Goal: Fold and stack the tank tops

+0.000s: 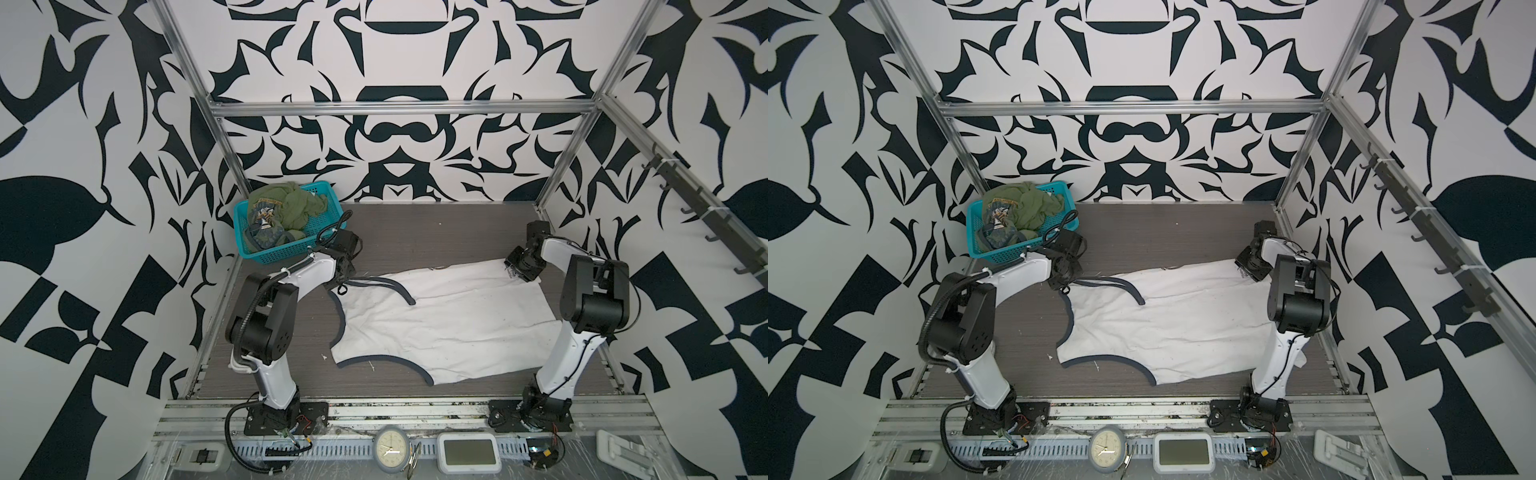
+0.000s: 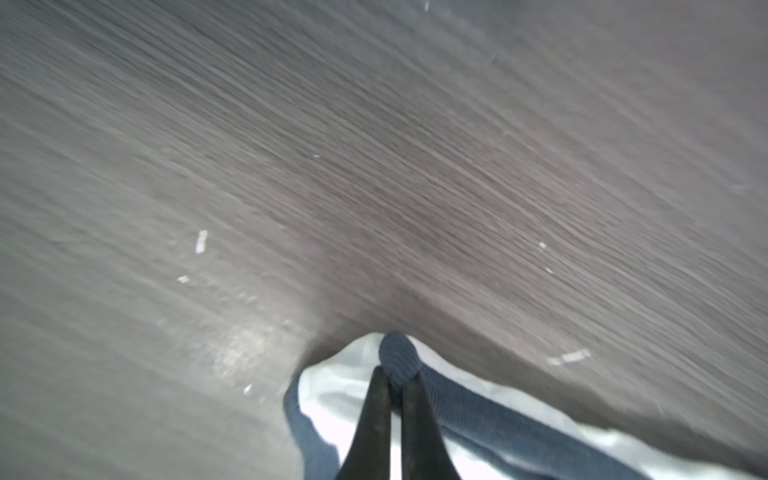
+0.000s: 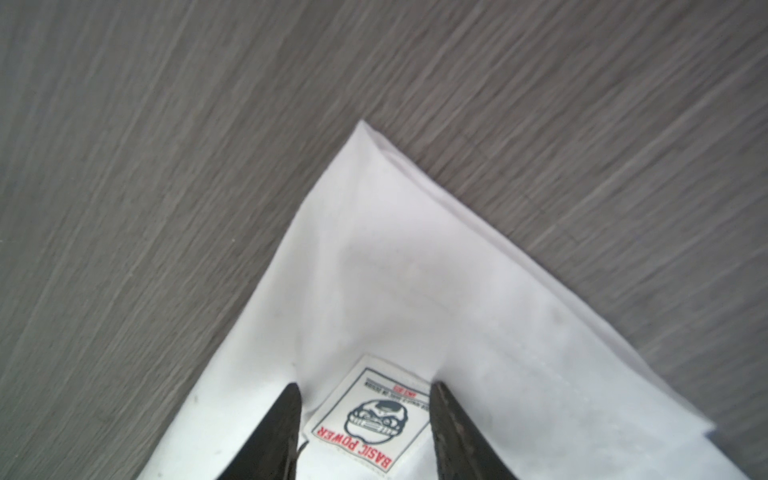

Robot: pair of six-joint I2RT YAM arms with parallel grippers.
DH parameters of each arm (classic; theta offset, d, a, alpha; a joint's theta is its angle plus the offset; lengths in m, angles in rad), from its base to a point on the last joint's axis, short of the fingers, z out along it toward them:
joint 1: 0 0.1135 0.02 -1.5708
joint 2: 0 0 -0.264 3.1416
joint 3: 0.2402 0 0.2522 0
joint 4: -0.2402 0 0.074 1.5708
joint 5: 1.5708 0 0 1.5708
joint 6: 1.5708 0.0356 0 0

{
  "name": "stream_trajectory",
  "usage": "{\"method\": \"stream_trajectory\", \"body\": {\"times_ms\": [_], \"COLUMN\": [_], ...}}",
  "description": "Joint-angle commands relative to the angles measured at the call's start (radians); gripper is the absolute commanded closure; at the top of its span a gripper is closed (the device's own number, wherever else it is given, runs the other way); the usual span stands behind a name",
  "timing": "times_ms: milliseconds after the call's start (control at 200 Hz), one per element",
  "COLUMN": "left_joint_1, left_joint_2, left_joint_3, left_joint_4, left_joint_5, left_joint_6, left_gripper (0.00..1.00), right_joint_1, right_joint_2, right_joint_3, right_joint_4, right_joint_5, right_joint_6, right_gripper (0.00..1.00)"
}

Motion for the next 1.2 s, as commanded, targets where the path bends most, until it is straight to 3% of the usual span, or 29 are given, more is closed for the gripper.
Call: {"method": "stream_trajectory", "body": {"times_ms": [0,180,620,820,975,1080,1195], "left_joint_1": [-0.022,-0.08,-0.135,-0.133,-0.132,-0.132,-0.127], "left_joint_2": [-0.085,-0.178,-0.41,-0.334,-0.217,-0.181,-0.168], "left_joint_3": [-0.056,-0.137,-0.451,-0.464,-0.384,-0.327,-0.287], "left_joint_4": [0.084,0.119,0.255,0.208,0.161,0.165,0.162], "left_joint_5": [-0.056,-0.116,-0.092,-0.071,-0.07,-0.072,-0.092], "left_joint_6": [0.02,0.027,-0.03,-0.057,-0.064,-0.044,-0.027], "left_gripper": [1.0,1.0,1.0,1.0,1.0,1.0,1.0], "right_joint_1": [0.0,0.001,0.0,0.001,0.011,0.085,0.256], "right_joint_2": [0.041,0.037,0.042,0.039,-0.001,-0.094,-0.196], "right_joint_3": [-0.015,-0.014,-0.006,-0.004,-0.01,-0.021,-0.026], "right_joint_4": [-0.018,-0.019,-0.028,-0.033,-0.034,-0.05,-0.064], "right_joint_5": [0.026,0.031,0.043,0.051,0.031,0.053,0.061], "right_joint_6": [-0.007,-0.007,-0.008,-0.009,-0.026,-0.055,-0.075], "right_gripper": [0.48,0.48,0.48,0.48,0.48,0.47,0.47]}}
